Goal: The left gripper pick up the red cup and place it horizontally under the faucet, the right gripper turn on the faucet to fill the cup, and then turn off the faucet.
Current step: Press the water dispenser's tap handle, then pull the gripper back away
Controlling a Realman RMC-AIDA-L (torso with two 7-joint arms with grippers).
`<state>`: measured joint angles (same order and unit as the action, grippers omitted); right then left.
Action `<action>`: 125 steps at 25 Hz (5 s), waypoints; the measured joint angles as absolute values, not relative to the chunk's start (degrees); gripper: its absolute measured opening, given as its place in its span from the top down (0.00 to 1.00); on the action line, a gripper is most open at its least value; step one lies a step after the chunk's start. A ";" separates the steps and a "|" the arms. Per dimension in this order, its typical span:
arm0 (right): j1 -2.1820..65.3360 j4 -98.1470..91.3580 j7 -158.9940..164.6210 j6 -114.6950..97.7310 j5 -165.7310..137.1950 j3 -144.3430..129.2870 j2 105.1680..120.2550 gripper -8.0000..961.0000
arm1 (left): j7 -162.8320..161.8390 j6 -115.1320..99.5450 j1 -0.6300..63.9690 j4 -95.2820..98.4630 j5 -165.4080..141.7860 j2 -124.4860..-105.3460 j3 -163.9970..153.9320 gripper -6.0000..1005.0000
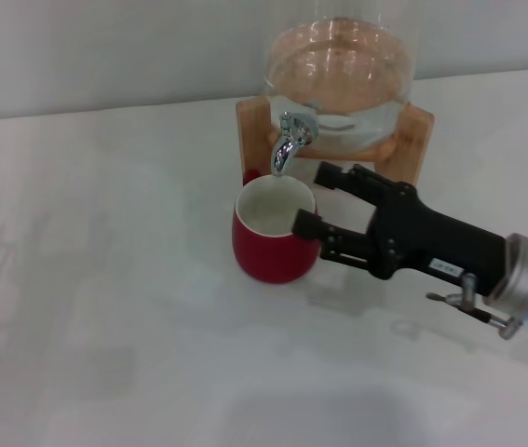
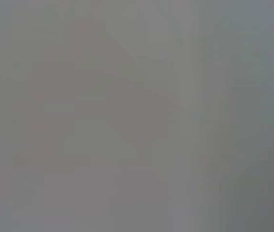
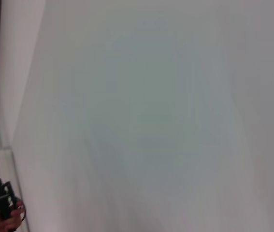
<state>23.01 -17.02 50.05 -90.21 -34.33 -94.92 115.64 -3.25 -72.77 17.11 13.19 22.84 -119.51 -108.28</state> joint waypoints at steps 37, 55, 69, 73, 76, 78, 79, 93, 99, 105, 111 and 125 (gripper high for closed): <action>28.16 -17.84 51.70 -80.67 -32.72 -96.33 115.84 0.14 | -3.61 -73.01 17.14 13.69 22.40 -119.52 -108.28 0.13; 27.66 -17.84 51.58 -80.68 -32.28 -96.33 115.84 0.14 | -3.59 -72.92 17.23 13.57 22.42 -119.53 -108.37 0.13; 27.43 -17.38 51.32 -80.69 -31.11 -96.15 115.77 0.14 | -3.60 -72.93 17.23 13.44 22.32 -119.53 -108.37 0.13; 27.05 -17.41 51.28 -80.68 -30.56 -96.14 115.73 0.14 | -3.60 -72.92 17.23 13.44 22.31 -119.53 -108.37 0.13; 26.89 -17.59 51.26 -80.63 -30.47 -96.14 115.68 0.14 | -3.60 -72.94 17.23 13.44 22.31 -119.53 -108.36 0.13; 26.85 -17.59 51.25 -80.61 -30.47 -95.99 115.67 0.14 | -3.60 -72.96 17.23 13.42 22.31 -119.53 -108.37 0.13; 26.82 -17.55 51.25 -80.60 -30.47 -95.87 115.67 0.14 | -3.60 -72.96 17.23 13.41 22.32 -119.53 -108.37 0.13; 26.18 -17.60 51.24 -80.46 -30.47 -94.41 115.66 0.14 | -3.60 -73.04 17.07 13.54 22.27 -119.61 -108.46 0.13; 26.09 -17.44 51.24 -80.40 -30.45 -93.95 115.67 0.14 | -3.60 -73.04 16.98 13.65 22.23 -119.62 -108.46 0.13; 26.10 -17.52 51.24 -80.25 -30.42 -93.68 115.67 0.14 | -3.61 -73.04 16.96 13.71 22.23 -119.62 -108.46 0.13; 26.10 -17.42 51.24 -80.24 -30.41 -93.27 115.67 0.14 | -3.61 -73.08 16.96 13.71 22.23 -119.62 -108.46 0.13; 25.44 -17.34 51.43 -81.27 -30.51 -93.57 115.59 0.14 | -3.55 -73.13 17.21 13.48 22.25 -119.62 -108.46 0.13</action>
<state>25.44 -17.34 51.43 -81.27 -30.51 -93.57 115.59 -3.55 -73.13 17.21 13.48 22.25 -119.62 -108.46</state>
